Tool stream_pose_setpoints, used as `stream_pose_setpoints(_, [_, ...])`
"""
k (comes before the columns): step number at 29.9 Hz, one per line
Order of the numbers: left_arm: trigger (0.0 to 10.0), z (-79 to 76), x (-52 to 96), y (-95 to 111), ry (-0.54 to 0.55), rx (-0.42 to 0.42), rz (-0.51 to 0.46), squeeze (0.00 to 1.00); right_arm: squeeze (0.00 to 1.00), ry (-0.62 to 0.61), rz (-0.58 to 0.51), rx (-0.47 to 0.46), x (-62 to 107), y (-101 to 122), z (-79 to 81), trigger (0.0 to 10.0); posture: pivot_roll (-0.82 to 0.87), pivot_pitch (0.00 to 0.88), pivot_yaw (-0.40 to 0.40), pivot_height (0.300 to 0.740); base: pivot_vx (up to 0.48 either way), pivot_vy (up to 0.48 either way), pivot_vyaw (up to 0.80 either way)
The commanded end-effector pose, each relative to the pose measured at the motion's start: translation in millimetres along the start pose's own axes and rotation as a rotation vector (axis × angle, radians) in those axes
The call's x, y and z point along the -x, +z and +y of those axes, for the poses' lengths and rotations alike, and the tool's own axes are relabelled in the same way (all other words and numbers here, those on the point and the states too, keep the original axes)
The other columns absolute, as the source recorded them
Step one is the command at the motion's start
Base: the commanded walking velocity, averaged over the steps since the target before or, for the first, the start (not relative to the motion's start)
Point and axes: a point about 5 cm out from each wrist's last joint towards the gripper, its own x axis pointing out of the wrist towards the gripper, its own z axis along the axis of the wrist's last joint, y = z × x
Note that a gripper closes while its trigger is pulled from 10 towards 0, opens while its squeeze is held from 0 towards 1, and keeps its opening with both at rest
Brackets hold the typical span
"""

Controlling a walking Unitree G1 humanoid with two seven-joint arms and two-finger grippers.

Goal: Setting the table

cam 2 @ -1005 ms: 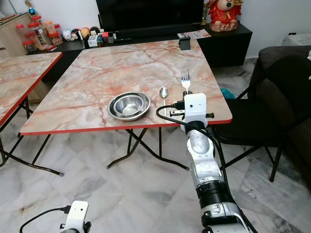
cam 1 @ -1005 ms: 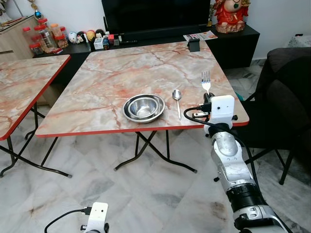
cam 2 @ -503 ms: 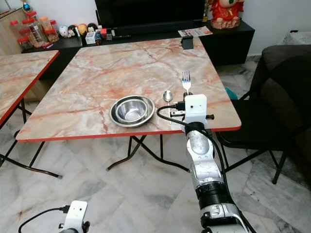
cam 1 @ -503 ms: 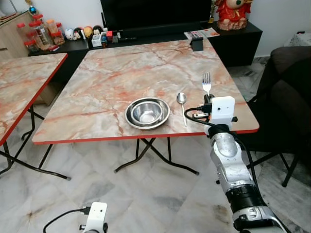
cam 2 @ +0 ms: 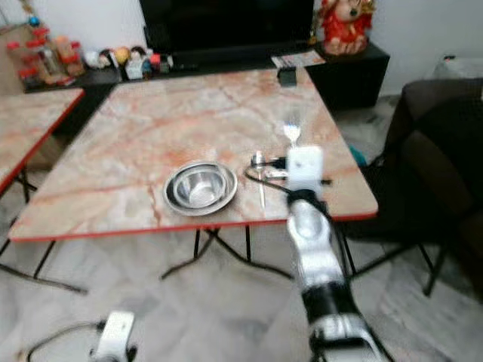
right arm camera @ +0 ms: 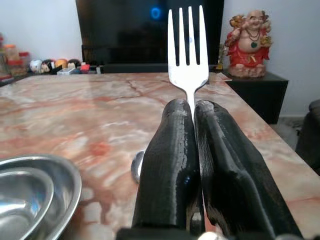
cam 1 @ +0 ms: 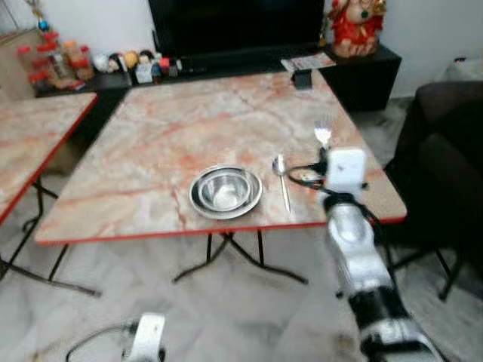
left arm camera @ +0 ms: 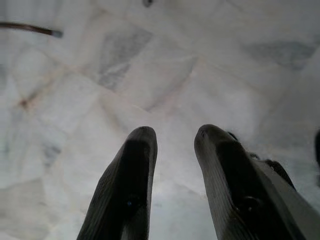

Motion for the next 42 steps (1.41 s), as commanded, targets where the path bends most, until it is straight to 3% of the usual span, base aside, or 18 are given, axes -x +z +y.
stream_pose_setpoints(1, [10.0,0.1,-0.5,2.5,0.002,-0.008,-0.003,0.0,0.0,-0.018,-0.009,0.005,-2.2,4.4,-5.9,10.0,-0.21,0.0,0.114,0.74,0.285,0.0,0.0])
stream_pose_setpoints(36, [10.0,-4.2,-1.0,4.8,-0.01,-0.01,-0.009,0.0,0.0,-0.031,0.006,0.007,-0.4,1.4,-9.2,10.0,-0.22,0.0,0.111,0.74,0.285,0.0,0.0])
stream_pose_setpoints(42, [10.0,-5.4,-1.0,4.8,-0.014,-0.001,-0.01,0.0,0.0,-0.033,0.012,0.013,-0.2,-0.3,-11.5,10.0,-0.22,0.0,0.108,0.74,0.0,0.0,0.0])
